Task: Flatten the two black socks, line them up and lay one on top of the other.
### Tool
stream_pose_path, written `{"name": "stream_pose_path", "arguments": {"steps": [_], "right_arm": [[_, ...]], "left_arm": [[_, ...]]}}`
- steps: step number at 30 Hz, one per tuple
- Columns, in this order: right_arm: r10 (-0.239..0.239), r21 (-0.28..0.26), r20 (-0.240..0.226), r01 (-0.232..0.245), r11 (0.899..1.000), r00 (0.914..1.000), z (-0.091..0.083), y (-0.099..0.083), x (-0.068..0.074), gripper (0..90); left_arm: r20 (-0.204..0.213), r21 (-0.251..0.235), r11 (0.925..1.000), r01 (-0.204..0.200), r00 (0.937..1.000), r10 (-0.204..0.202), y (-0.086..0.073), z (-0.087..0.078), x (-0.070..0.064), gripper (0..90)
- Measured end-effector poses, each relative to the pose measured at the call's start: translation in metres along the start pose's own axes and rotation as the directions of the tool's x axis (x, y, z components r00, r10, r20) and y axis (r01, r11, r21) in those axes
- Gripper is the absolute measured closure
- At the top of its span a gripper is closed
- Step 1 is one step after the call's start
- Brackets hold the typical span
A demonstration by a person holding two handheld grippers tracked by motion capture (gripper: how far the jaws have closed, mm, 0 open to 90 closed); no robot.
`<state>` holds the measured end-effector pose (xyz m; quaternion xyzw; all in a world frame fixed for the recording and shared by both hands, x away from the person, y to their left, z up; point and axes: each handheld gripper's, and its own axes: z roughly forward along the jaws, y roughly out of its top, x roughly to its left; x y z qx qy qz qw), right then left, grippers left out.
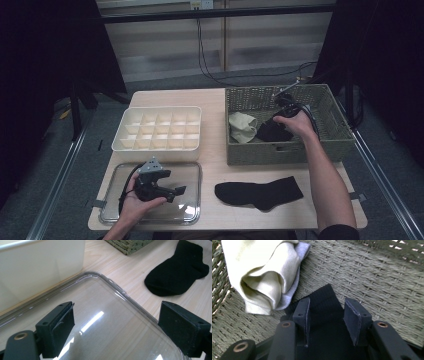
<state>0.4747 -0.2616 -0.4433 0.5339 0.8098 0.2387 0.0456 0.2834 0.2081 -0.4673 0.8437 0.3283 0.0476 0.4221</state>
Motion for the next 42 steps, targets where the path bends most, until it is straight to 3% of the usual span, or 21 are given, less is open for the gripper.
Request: {"name": "stream_pose_path", "arguments": {"steps": [3,6,17,21,26,32,36,42], "right_arm": [[-0.01,0.013,-0.009,0.01,1.0,0.9999,0.003,-0.001,0.0,56.0],[-0.044,0.076,-0.019,0.046,0.996,0.9988,0.011,-0.002,0.004,55.2],[-0.076,0.147,0.033,0.07,0.987,0.9966,0.021,-0.002,0.007,53.4],[-0.134,0.177,0.061,0.122,0.977,0.9891,0.025,-0.002,0.013,59.8],[-0.115,0.204,0.054,0.101,0.974,0.9919,0.024,-0.001,0.014,81.4],[-0.083,0.168,0.053,0.073,0.983,0.9952,0.018,-0.001,0.011,87.1],[-0.045,0.07,0.039,0.042,0.997,0.9982,0.008,-0.001,0.008,87.6],[-0.01,-0.036,0.002,0.01,0.999,0.9999,-0.003,-0.001,0.003,87.6]], "left_arm": [[0.005,0.007,1.0,-0.005,1.0,0.005,0.0,0.001,-0.001,12.6],[0.012,0.007,0.9999,-0.011,0.9999,0.011,0.0,0.003,-0.003,12.2],[0.013,0.011,0.9999,-0.007,0.9999,0.007,0.0,0.003,-0.001,12.1],[0.015,0.012,0.9999,-0.006,0.9999,0.006,0.0,0.004,-0.002,12.0],[0.015,0.006,1.0,-0.005,0.9999,0.005,0.0,0.003,-0.002,12.2],[0.016,0.005,1.0,-0.004,0.9999,0.004,0.0,0.002,-0.001,12.2],[0.016,0.006,1.0,-0.001,0.9999,0.001,0.0,0.002,-0.001,12.1],[0.017,0.006,1.0,-0.003,0.9998,0.003,0.0,0.002,-0.002,12.1]]}}
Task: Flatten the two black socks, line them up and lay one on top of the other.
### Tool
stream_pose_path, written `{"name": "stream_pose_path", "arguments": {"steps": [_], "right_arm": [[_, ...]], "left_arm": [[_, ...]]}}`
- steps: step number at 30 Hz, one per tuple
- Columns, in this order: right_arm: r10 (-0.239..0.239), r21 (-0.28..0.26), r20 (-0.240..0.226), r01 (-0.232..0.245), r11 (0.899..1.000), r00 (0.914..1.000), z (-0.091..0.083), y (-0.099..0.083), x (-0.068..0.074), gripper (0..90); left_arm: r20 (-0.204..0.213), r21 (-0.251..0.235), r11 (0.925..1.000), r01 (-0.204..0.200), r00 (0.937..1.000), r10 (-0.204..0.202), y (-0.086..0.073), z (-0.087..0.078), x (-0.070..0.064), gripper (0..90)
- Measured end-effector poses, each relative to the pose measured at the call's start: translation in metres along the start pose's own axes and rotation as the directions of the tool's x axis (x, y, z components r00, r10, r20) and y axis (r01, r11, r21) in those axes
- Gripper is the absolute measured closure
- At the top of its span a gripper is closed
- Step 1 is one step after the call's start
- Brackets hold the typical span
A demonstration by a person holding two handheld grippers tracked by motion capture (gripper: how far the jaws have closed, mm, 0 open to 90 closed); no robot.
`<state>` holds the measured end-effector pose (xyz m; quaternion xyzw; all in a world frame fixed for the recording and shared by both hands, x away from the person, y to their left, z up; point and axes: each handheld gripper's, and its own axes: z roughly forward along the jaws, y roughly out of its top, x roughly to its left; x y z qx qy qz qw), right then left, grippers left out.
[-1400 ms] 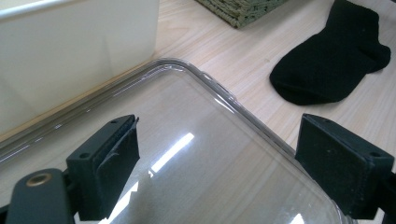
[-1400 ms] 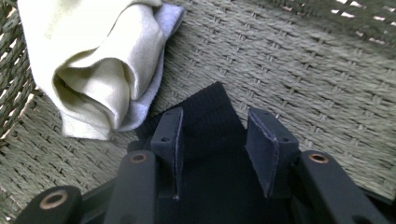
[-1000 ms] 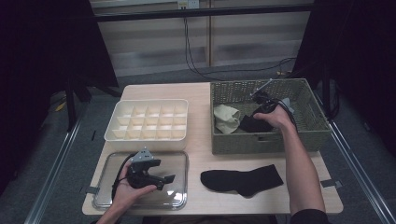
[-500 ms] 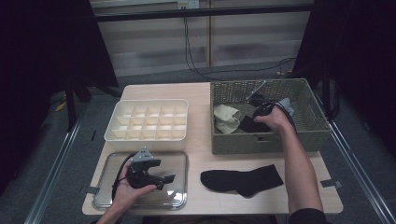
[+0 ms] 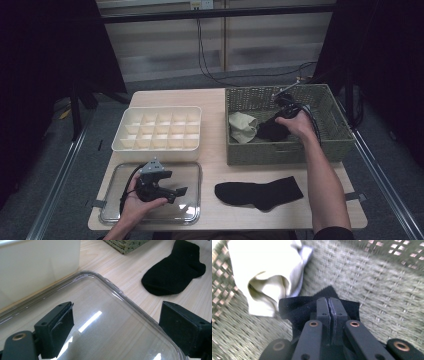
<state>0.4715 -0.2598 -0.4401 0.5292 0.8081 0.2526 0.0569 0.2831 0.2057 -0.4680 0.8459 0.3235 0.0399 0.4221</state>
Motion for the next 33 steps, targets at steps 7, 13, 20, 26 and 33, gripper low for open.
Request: {"name": "stream_pose_path", "arguments": {"steps": [7,13,20,26,33], "right_arm": [[0.032,-0.108,-0.038,-0.036,0.994,0.9988,-0.013,0.0,-0.002,87.8],[0.029,-0.209,-0.067,-0.043,0.977,0.9973,-0.031,-0.001,-0.002,87.9],[0.02,-0.282,-0.094,-0.046,0.958,0.9953,-0.049,-0.005,0.003,87.9],[0.017,-0.32,-0.113,-0.052,0.946,0.9934,-0.056,-0.01,0.007,87.9],[0.017,-0.353,-0.144,-0.068,0.933,0.9894,-0.061,-0.012,0.013,87.9]], "left_arm": [[-0.001,0.0,1.0,-0.006,1.0,0.006,0.001,0.002,0.0,11.9],[0.014,0.008,0.9997,-0.023,0.9996,0.023,0.001,0.003,-0.004,11.6],[0.011,0.009,0.9997,-0.023,0.9997,0.022,0.001,0.003,-0.004,11.6],[0.019,0.003,0.9996,-0.029,0.9994,0.029,0.001,0.003,-0.005,11.3],[0.024,-0.009,0.9993,-0.036,0.9991,0.036,0.001,0.001,-0.005,10.6]]}}
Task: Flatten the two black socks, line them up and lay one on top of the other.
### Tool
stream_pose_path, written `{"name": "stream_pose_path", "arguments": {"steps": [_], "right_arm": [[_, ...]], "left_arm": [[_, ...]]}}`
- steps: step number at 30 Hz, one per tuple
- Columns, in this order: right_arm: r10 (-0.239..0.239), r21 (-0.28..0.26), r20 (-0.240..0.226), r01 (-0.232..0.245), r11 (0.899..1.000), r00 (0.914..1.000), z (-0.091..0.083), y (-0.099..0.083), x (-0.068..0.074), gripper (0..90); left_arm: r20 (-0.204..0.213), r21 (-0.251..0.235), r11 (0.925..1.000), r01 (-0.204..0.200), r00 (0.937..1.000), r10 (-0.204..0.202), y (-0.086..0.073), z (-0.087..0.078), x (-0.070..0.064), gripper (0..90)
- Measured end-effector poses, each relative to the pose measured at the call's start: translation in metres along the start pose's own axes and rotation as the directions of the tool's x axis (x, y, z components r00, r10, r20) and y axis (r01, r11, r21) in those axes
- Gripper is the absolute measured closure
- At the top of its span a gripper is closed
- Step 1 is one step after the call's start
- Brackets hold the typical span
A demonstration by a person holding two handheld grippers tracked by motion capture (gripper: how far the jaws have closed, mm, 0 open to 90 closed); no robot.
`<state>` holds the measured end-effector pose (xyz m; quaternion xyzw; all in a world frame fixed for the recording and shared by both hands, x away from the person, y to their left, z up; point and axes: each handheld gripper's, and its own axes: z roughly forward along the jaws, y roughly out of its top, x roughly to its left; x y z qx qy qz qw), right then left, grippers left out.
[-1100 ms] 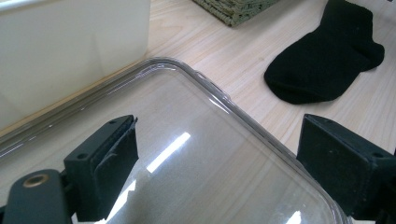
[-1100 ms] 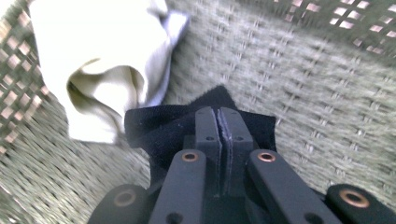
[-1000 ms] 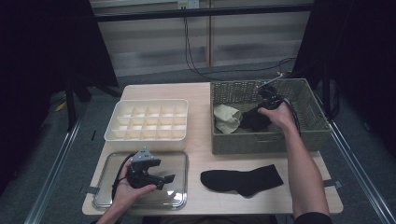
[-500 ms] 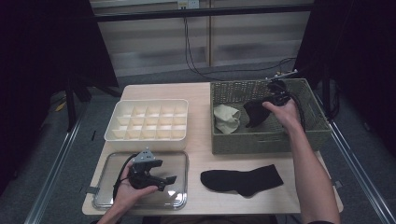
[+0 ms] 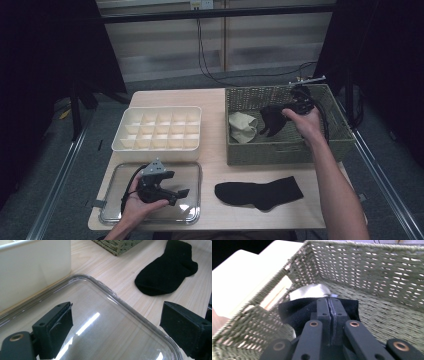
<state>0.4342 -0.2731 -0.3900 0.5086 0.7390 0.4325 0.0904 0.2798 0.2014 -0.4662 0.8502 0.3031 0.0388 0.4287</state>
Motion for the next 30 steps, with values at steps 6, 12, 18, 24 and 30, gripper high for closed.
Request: {"name": "stream_pose_path", "arguments": {"steps": [6,12,18,24,30], "right_arm": [[-0.007,-0.043,-0.017,0.006,0.999,0.9998,-0.006,0.002,0.008,88.0],[-0.016,-0.067,-0.025,0.014,0.998,0.9996,-0.015,0.005,0.013,88.0],[-0.028,-0.085,-0.041,0.024,0.996,0.9988,-0.022,0.008,0.02,88.0],[-0.031,-0.104,-0.052,0.025,0.994,0.9981,-0.029,0.01,0.022,88.0],[-0.038,-0.115,-0.066,0.03,0.993,0.9971,-0.034,0.011,0.027,88.0]], "left_arm": [[-0.002,0.004,1.0,0.0,1.0,0.0,0.0,0.0,0.0,10.7],[-0.002,0.006,1.0,0.001,1.0,-0.001,0.0,0.0,-0.001,10.7],[-0.004,0.006,1.0,-0.002,1.0,0.002,0.0,0.001,-0.001,10.7],[-0.001,0.007,1.0,-0.002,1.0,0.002,-0.001,0.0,-0.001,10.7],[-0.004,0.009,1.0,0.0,1.0,0.0,0.0,0.001,-0.001,10.8]]}}
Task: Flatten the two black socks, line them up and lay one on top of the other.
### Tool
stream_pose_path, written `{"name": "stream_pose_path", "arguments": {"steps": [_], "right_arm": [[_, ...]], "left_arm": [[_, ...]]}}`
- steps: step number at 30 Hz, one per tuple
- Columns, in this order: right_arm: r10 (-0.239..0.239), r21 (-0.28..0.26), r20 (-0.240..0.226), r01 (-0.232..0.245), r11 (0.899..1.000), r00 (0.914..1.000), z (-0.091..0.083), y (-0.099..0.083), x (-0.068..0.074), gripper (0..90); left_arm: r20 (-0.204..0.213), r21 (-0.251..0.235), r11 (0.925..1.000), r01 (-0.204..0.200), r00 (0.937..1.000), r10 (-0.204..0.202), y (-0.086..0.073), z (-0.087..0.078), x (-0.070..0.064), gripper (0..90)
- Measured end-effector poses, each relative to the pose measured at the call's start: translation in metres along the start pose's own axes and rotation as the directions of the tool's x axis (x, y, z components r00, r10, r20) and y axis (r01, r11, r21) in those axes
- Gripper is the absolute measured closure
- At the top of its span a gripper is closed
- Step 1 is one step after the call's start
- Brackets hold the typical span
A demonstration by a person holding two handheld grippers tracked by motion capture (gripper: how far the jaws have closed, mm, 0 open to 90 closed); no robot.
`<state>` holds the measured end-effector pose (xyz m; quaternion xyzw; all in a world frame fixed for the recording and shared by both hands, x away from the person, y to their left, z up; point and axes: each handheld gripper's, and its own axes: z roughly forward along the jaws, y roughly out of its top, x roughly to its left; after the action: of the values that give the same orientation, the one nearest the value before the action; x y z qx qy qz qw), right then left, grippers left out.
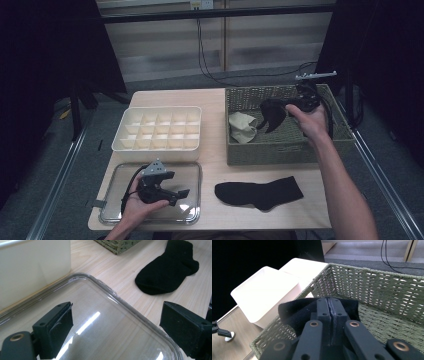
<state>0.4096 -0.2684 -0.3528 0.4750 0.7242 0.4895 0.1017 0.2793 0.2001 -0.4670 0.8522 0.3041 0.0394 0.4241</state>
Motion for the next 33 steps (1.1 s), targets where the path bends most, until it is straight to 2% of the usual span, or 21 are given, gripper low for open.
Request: {"name": "stream_pose_path", "arguments": {"steps": [6,14,23,28,33], "right_arm": [[0.006,-0.028,-0.021,-0.006,1.0,0.9998,-0.005,0.002,0.003,88.0],[0.001,-0.057,-0.024,-0.002,0.998,0.9997,-0.016,0.007,0.014,88.0],[-0.031,-0.077,-0.041,0.028,0.997,0.9987,-0.026,0.012,0.03,88.0],[-0.033,-0.106,-0.058,0.026,0.994,0.9978,-0.032,0.014,0.035,88.0],[-0.051,-0.123,-0.053,0.044,0.991,0.9973,-0.04,0.016,0.044,88.0]], "left_arm": [[-0.005,-0.006,1.0,0.005,1.0,-0.005,0.0,-0.001,0.002,10.9],[-0.003,-0.001,1.0,0.003,1.0,-0.003,0.0,0.0,0.0,10.9],[0.001,0.004,1.0,-0.005,1.0,0.005,0.002,0.002,-0.001,11.0],[0.002,0.004,1.0,-0.003,1.0,0.003,0.002,0.003,0.0,11.0],[0.006,0.002,1.0,-0.002,1.0,0.002,0.002,0.003,-0.001,11.2]]}}
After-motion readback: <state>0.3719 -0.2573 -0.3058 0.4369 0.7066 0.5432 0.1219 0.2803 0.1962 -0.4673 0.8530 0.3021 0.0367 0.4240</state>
